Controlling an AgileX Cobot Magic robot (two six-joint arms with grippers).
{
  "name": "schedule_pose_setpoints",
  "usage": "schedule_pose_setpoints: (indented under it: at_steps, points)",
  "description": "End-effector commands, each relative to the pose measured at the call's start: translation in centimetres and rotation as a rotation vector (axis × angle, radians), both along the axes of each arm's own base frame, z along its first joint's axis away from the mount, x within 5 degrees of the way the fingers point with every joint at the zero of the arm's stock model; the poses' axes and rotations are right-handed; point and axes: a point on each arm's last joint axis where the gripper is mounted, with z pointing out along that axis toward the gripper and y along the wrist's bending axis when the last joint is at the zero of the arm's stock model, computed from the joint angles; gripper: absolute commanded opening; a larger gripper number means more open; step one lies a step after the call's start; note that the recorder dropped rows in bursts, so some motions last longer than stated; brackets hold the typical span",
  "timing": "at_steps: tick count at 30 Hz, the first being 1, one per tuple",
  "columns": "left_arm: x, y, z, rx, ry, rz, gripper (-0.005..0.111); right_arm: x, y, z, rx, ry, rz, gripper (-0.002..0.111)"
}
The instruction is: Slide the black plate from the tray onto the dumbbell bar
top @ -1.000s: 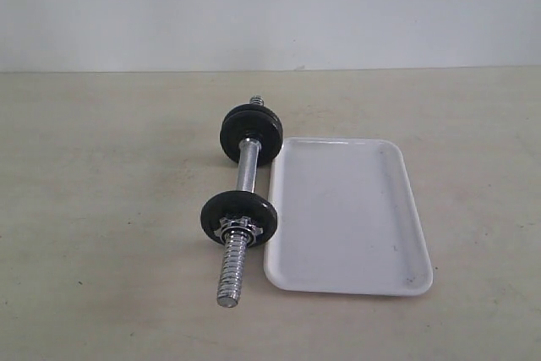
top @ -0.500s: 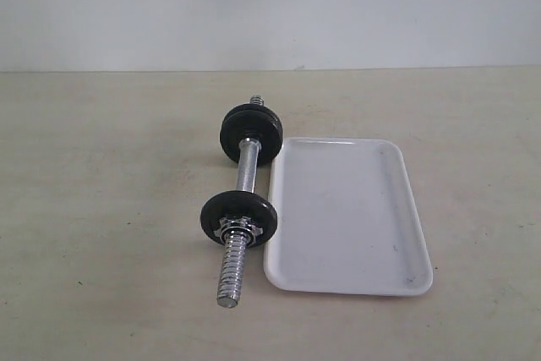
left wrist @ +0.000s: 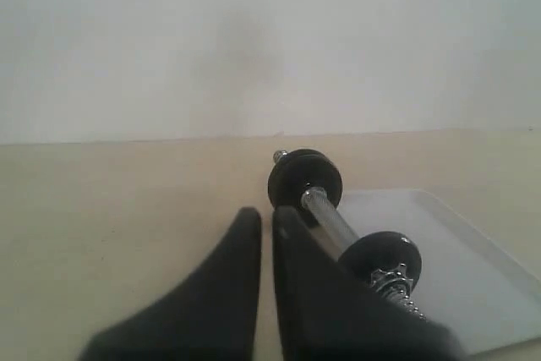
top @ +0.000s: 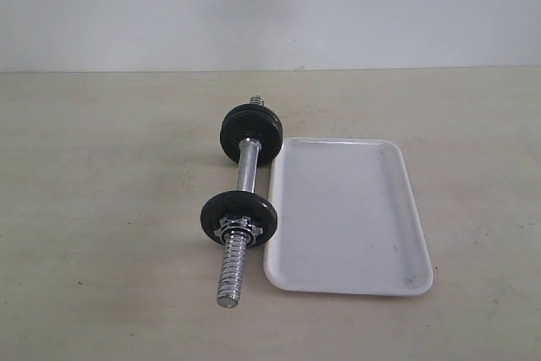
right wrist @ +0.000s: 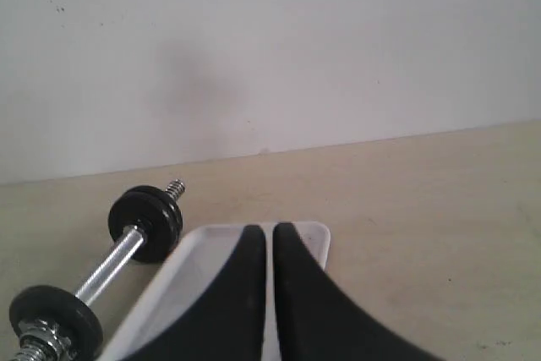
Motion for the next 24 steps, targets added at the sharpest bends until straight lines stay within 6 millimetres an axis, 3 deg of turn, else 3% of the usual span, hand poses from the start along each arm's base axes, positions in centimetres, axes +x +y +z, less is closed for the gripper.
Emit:
schedule_pose_setpoints:
  at_steps: [1,9,13,18,21,24]
  points:
    - [0.1,0.2,0.0,0.049,-0.026,0.020,0.005,0.1,-0.1,-0.5,-0.009,-0.007,-0.013,0.001]
    - [-0.1,-0.2,-0.8,0.116,0.037,-0.028,0.005,0.0,0.0,-0.7,0.013,0.020,0.003,0.001]
    - [-0.2,-0.4,-0.9,0.046,0.074,-0.051,0.005,-0.1,0.4,-1.1,0.194,0.122,0.037,0.001]
    - [-0.4,-0.7,-1.0,-0.015,0.113,-0.078,0.005,-0.3,0.9,-1.6,0.539,0.294,0.052,0.001]
    - [-0.3,-0.6,-0.9,-0.018,0.103,-0.072,0.005,-0.2,0.7,-1.5,0.514,0.258,0.038,0.001]
    - [-0.2,-0.4,-0.6,0.048,0.040,-0.051,0.005,0.1,-0.1,-0.6,0.286,0.081,-0.021,0.001]
